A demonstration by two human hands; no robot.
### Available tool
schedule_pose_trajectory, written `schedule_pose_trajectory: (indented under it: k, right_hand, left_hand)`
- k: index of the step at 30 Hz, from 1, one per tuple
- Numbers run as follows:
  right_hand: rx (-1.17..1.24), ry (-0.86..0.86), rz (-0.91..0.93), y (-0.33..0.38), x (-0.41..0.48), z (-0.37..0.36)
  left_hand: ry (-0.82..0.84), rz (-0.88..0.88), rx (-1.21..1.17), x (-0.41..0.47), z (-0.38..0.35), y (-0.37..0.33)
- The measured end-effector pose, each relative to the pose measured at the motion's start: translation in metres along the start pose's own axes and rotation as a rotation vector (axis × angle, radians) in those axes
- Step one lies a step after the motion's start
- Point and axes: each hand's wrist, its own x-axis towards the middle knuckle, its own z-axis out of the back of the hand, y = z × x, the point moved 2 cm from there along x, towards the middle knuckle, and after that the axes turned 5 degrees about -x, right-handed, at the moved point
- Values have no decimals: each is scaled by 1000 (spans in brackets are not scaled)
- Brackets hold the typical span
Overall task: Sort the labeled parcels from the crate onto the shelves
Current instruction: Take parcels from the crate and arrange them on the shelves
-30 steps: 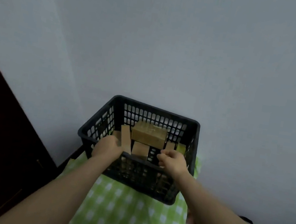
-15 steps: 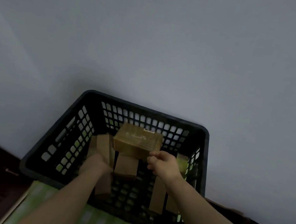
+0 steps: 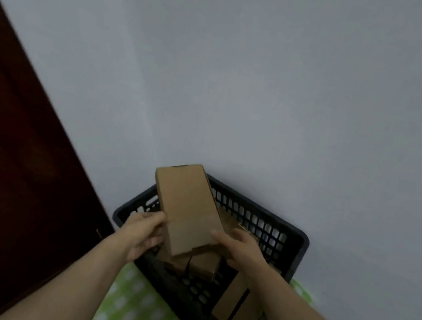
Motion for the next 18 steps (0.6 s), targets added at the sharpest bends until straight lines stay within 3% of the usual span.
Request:
schedule_pose_trajectory:
  k: [3,5,9,14,18]
  right_hand:
    - [167,191,-21,12,-29,-11]
    - [146,233,84,20,-46,-22]
    - [-170,47,432,43,-74,-38]
    - [-641,-162,954,70,-98,-57]
    - [-716,-246,1233,79,-118,-87]
  left_hand:
    - [62,-43,-108,-49,9,-4]
    - [59,-62,-157,-74,20,-5]
    - [-56,-86,-210,-112,53,-25]
    - [-69,-75,-384,-164,96,-66]
    - [-161,-72,-284,-190,119,-70]
